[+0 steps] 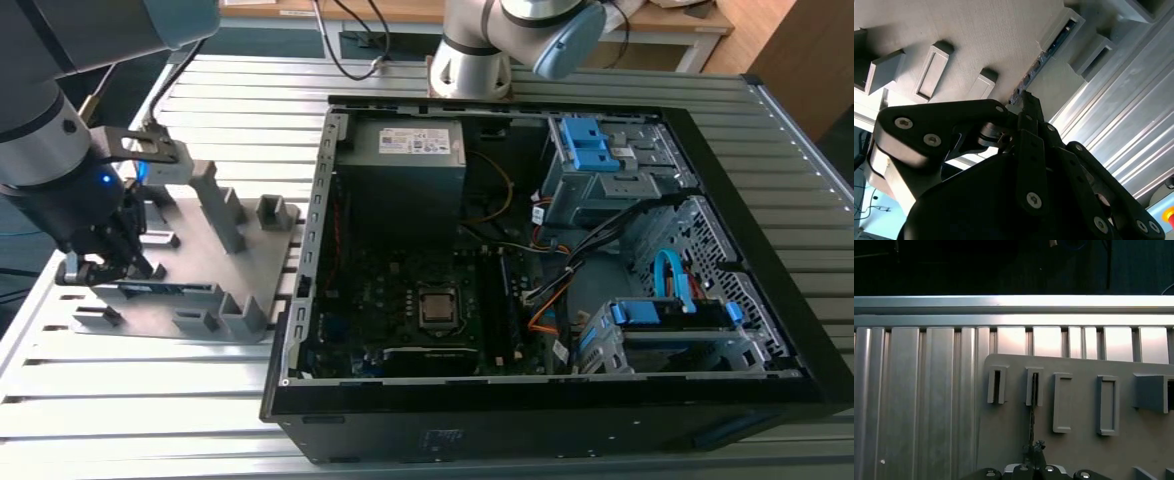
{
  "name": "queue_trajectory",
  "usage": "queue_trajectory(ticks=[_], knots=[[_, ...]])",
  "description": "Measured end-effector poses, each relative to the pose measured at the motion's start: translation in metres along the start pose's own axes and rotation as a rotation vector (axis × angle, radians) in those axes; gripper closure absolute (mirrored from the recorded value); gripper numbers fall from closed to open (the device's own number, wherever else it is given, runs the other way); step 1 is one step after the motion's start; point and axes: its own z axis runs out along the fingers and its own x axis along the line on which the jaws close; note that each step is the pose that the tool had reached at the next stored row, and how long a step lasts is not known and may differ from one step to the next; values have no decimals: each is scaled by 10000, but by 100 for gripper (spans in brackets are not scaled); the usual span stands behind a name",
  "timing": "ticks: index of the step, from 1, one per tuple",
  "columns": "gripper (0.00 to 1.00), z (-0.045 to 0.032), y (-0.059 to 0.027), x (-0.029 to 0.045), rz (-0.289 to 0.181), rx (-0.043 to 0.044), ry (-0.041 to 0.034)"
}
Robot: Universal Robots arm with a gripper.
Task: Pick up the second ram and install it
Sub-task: 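Pick up the second ram and move it above second insertion slot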
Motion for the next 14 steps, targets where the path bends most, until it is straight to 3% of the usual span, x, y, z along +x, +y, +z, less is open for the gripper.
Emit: queue_trajectory(ticks=[14], knots=[[90,0,1,0,-872,-25,39]])
